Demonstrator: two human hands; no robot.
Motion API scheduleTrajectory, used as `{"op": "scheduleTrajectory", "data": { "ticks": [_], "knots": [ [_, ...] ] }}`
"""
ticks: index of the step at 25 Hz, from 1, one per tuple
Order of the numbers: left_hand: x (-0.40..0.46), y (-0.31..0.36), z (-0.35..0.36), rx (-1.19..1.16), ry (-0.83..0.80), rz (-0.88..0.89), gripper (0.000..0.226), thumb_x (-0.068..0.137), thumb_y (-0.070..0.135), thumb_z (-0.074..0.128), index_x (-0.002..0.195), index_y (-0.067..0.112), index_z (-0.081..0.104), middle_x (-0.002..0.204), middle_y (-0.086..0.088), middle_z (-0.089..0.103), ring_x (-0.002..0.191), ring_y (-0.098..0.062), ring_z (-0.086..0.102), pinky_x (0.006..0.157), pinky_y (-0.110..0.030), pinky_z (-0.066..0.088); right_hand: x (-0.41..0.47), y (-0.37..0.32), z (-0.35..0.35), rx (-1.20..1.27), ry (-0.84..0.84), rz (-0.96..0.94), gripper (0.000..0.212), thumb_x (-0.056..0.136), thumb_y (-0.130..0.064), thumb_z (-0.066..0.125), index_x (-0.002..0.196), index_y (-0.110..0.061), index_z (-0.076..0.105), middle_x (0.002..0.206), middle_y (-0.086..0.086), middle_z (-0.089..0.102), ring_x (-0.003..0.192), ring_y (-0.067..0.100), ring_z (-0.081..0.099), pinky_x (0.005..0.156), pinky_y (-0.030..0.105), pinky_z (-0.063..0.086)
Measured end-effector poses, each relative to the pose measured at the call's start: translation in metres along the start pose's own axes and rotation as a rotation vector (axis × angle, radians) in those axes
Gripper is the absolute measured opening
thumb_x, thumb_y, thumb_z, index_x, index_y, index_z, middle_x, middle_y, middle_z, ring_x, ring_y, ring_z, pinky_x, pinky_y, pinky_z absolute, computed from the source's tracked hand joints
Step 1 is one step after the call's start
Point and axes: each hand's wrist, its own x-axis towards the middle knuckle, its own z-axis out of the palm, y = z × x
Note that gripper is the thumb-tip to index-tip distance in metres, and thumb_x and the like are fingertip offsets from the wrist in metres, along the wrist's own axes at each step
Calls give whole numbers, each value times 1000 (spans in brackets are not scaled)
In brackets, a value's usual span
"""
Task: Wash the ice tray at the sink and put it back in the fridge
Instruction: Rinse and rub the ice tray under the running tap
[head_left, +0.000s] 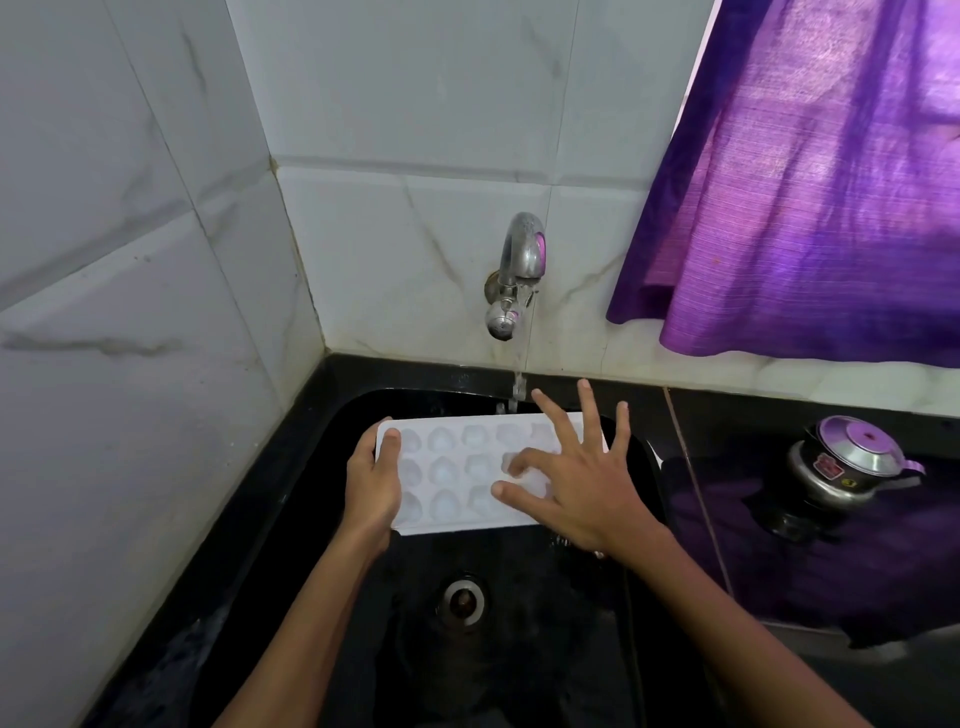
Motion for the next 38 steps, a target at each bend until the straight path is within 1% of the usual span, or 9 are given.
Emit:
{"op": "scheduleTrajectory", "data": {
  "ticks": [4,8,11,14,19,23,27,30,38],
  "knots": [
    [5,3,1,-1,7,-2,35,99,28,39,131,19,48,117,-6,58,101,-23,59,80,-37,50,1,-6,5,-24,96,-4,78,69,-90,10,100,-45,66,159,-3,15,142,27,-23,104,59,-26],
    [10,3,2,3,-3,-13,35,99,28,39,132,17,48,118,-8,59,100,-23,59,79,-37,51,6,-6,8,-66,163,43,70,74,-88,14,81,-44,68,151,4,37,145,38,1,106,63,-17],
    [11,5,7,-9,-7,-4,32,100,28,38,128,17,49,114,-7,59,95,-20,60,70,-32,50,13,-7,12,-85,210,65,70,73,-88,17,78,-41,69,150,5,38,143,37,2,107,64,-13],
    [13,5,6,-3,19,-9,33,99,27,38,129,17,49,116,-8,59,96,-21,58,75,-34,49,10,-4,17,-45,167,28,72,70,-91,17,87,-44,68,153,3,34,144,37,-3,106,65,-14],
    [10,3,11,-22,-9,-45,32,100,27,38,128,18,49,107,-4,59,85,-14,59,62,-29,49,12,-5,17,-42,192,94,74,69,-92,15,77,-43,69,151,5,36,143,37,-2,107,63,-12],
    [10,4,10,4,-16,-30,34,100,28,38,130,18,49,109,-3,59,86,-12,59,63,-27,49,9,1,10,-33,98,73,89,57,-96,3,93,-45,66,160,-2,9,138,28,-33,101,59,-30],
    [7,6,15,-21,2,-34,32,100,27,38,128,19,49,109,-4,58,84,-13,58,65,-30,49,7,-1,7,10,138,90,76,66,-93,16,94,-44,67,158,1,19,143,31,-18,105,59,-23],
    [13,12,14,-12,34,-31,33,100,27,37,130,18,49,110,-4,56,91,-18,57,75,-34,48,4,3,3,69,112,98,73,64,-91,24,110,-48,60,160,-7,0,139,26,-32,105,55,-27],
    [23,19,14,-40,44,-9,32,100,26,38,126,15,51,110,-5,59,90,-19,58,67,-31,49,2,2,15,-95,203,3,43,67,-81,44,85,-45,62,154,6,29,143,42,4,107,63,-6]
  ]
}}
